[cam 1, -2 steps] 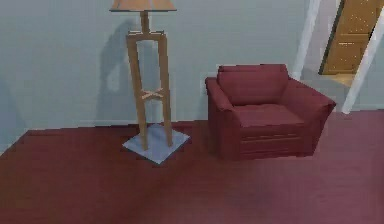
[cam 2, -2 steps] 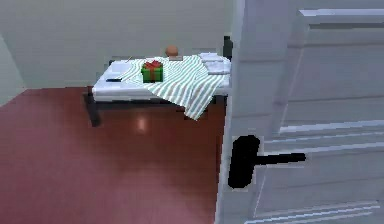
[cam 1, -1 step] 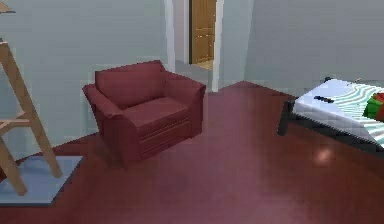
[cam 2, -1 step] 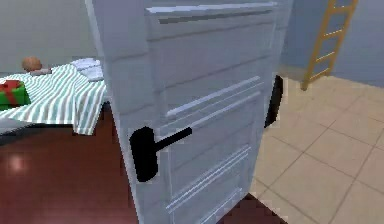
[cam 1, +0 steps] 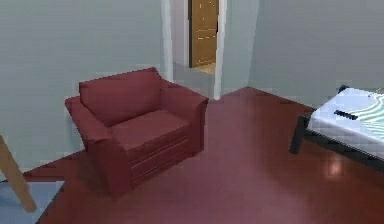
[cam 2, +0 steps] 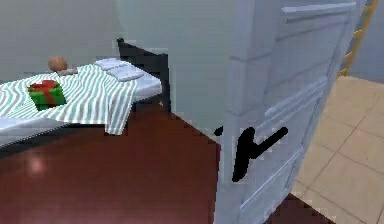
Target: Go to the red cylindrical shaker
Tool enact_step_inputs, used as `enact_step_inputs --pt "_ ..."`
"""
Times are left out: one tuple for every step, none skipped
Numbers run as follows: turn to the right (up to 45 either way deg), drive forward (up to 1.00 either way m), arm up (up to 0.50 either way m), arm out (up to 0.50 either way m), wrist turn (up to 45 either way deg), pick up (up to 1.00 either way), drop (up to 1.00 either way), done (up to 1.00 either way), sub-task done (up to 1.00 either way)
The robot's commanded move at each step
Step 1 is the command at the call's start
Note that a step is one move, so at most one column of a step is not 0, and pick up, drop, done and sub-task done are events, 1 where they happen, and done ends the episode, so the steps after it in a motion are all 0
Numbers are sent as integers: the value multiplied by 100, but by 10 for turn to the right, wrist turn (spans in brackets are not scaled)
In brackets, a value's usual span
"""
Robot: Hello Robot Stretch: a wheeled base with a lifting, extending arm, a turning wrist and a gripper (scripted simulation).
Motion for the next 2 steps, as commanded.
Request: enact_step_inputs --pt "120 0 0 0 0 0 0 0 0" --pt "0 100 0 0 0 0 0 0 0"
